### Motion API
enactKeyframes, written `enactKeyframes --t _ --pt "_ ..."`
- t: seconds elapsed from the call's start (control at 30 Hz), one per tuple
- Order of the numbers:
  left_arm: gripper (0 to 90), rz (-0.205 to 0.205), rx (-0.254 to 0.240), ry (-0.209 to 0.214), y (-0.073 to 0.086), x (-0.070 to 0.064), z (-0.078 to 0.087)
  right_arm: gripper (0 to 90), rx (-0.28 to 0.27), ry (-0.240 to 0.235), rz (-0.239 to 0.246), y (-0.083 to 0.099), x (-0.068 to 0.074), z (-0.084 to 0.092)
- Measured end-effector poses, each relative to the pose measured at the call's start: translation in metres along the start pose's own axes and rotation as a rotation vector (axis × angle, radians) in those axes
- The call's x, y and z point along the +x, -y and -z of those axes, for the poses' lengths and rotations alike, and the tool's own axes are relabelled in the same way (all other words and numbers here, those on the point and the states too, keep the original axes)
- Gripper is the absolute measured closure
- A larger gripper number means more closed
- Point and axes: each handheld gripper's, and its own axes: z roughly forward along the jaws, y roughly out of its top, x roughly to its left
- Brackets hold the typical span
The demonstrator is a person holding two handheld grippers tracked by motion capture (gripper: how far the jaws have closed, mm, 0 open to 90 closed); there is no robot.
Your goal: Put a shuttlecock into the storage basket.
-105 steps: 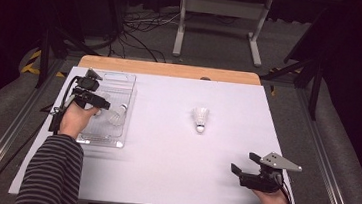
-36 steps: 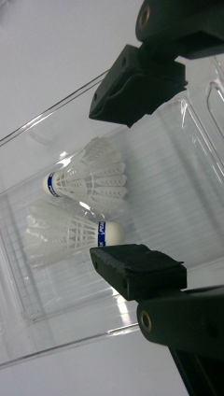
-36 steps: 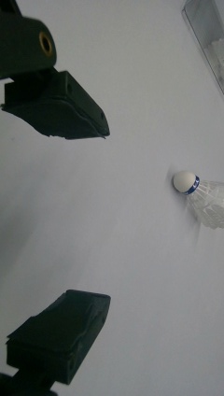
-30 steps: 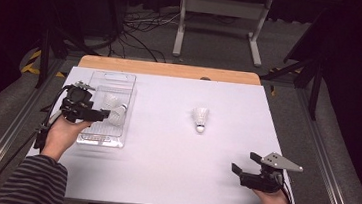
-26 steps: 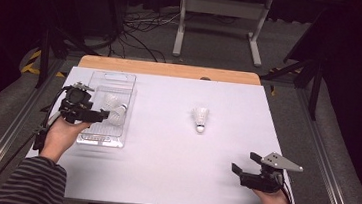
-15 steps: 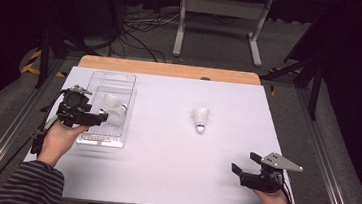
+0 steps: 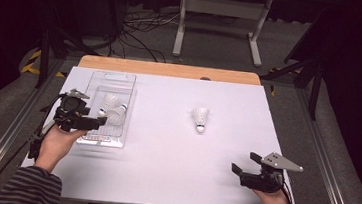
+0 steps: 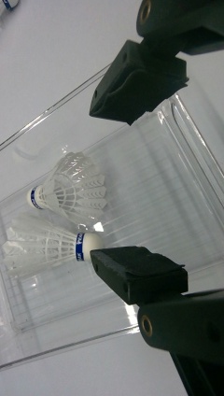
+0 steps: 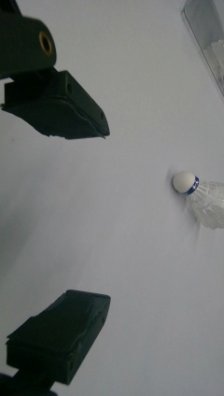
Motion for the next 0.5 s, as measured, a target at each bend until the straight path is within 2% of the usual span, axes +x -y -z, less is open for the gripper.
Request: enactKeyframes --t 0.23,0.37,0.5 --pt "27.5 0.001 -0.022 0.013 0.0047 -0.0039 0.0039 16.3 0.001 0.001 0.001 0.0 0.0002 -0.0001" --pt "27.1 -0.013 -0.029 0.007 0.0074 -0.0049 0.0045 16.3 0.002 0.0 -0.002 0.0 0.0002 0.0001" --pt "26.8 -0.005 -0.039 0.007 0.0102 -0.0059 0.006 16.3 0.0 0.0 0.0 0.0 0.0001 -0.0001"
